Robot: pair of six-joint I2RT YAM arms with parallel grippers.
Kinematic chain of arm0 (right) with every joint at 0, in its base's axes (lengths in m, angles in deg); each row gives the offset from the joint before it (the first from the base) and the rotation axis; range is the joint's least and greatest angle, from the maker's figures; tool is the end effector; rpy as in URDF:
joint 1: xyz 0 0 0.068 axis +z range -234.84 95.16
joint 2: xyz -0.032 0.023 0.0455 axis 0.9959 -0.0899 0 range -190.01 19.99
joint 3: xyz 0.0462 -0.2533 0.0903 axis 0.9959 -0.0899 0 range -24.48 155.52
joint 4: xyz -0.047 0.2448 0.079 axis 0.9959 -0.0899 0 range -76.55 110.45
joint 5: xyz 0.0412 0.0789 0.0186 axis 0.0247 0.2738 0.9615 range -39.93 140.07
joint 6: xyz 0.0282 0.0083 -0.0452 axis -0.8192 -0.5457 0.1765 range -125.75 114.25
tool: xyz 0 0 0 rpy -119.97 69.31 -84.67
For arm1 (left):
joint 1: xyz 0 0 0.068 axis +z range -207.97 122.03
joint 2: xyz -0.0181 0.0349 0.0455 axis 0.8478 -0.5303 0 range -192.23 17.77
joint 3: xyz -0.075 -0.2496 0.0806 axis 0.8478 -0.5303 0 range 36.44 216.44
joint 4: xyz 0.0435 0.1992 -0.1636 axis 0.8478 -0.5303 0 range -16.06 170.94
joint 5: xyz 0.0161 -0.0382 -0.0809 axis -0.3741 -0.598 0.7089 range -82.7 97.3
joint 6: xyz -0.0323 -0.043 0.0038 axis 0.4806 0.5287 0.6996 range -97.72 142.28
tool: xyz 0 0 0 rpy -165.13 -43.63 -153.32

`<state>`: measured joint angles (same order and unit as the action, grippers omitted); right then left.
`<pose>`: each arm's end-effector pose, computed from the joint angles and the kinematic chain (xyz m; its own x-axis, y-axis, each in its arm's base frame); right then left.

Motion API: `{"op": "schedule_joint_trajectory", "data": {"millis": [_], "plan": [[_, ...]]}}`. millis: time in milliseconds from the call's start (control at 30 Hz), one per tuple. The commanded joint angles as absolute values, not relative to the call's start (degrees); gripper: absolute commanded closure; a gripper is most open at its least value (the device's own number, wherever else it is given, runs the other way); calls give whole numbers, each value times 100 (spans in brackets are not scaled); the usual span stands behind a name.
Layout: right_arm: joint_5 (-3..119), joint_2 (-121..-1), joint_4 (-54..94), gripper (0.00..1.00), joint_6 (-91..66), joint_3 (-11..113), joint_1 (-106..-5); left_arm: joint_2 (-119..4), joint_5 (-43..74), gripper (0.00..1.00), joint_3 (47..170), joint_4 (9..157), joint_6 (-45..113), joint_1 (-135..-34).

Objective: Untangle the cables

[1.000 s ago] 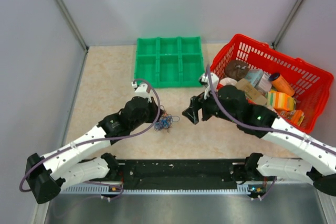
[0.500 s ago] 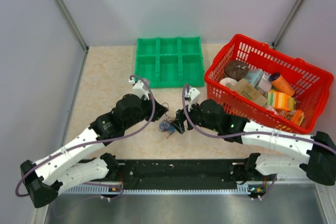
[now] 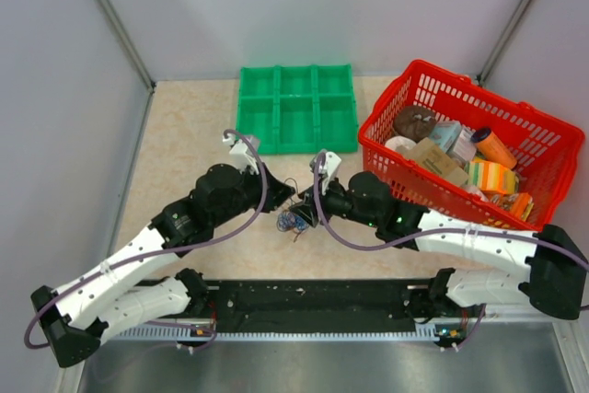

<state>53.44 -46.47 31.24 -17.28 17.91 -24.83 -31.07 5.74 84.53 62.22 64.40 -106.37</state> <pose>0.1329 0.2344 0.2853 -0.2910 -0.1051 -0.9509 -0.8523 0.4800 0.2078 0.1304 -0.1454 0.3326 -0.6541 -0.2732 -0.7054 0.3933 0.6736 -0.6257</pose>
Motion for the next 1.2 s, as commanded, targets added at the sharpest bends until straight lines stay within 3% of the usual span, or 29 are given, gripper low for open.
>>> {"op": "schedule_joint_trajectory", "data": {"millis": [0, 67, 100, 167, 333, 467, 500, 533, 633, 800, 833, 867, 933, 967, 1167], "plan": [[5421, -4873, 3619, 64, -1761, 1796, -2411, -2996, 651, 100, 8776, 6336, 6411, -10614], [5210, -4988, 3435, 93, -1753, 1928, -2402, -2978, 651, 100, 8785, 6327, 6376, -10614], [5148, -4980, 3286, 100, -1761, 1989, -2411, -2961, 599, 100, 8794, 6293, 6350, -10605], [5025, -4910, 3083, 100, -1761, 2078, -2411, -2908, 424, 100, 8777, 6179, 6289, -10614], [5077, -4444, 3038, 100, -2033, 1955, -2402, -2724, 1, 88, 8592, 6160, 6183, -10605], [5367, -4469, 3188, 99, -2245, 1920, -2402, -2697, 36, 96, 8583, 6204, 6174, -10587], [5332, -4513, 3223, 90, -2271, 1902, -2411, -2697, 62, 98, 8600, 6196, 6165, -10596], [5280, -4566, 3240, 89, -2280, 1893, -2411, -2714, 97, 100, 8618, 6204, 6174, -10587], [5218, -4742, 3214, 100, -2289, 1946, -2402, -2715, 202, 100, 8653, 6213, 6156, -10587], [5121, -4821, 3302, 100, -2350, 1893, -2402, -2662, 264, 100, 8653, 6213, 6156, -10587], [5208, -4847, 3311, 92, -2316, 1902, -2411, -2653, 308, 100, 8662, 6213, 6165, -10587], [5322, -4865, 3346, 73, -2254, 1893, -2411, -2662, 361, 100, 8680, 6239, 6182, -10587], [5411, -4883, 3442, 46, -2193, 1850, -2411, -2679, 431, 100, 8732, 6240, 6218, -10587], [5420, -4909, 3521, 38, -2175, 1823, -2402, -2688, 466, 100, 8776, 6231, 6209, -10587], [5465, -5295, 3785, 39, -2130, 2095, -2411, -2732, 537, 100, 8917, 6204, 6218, -10587]]}}
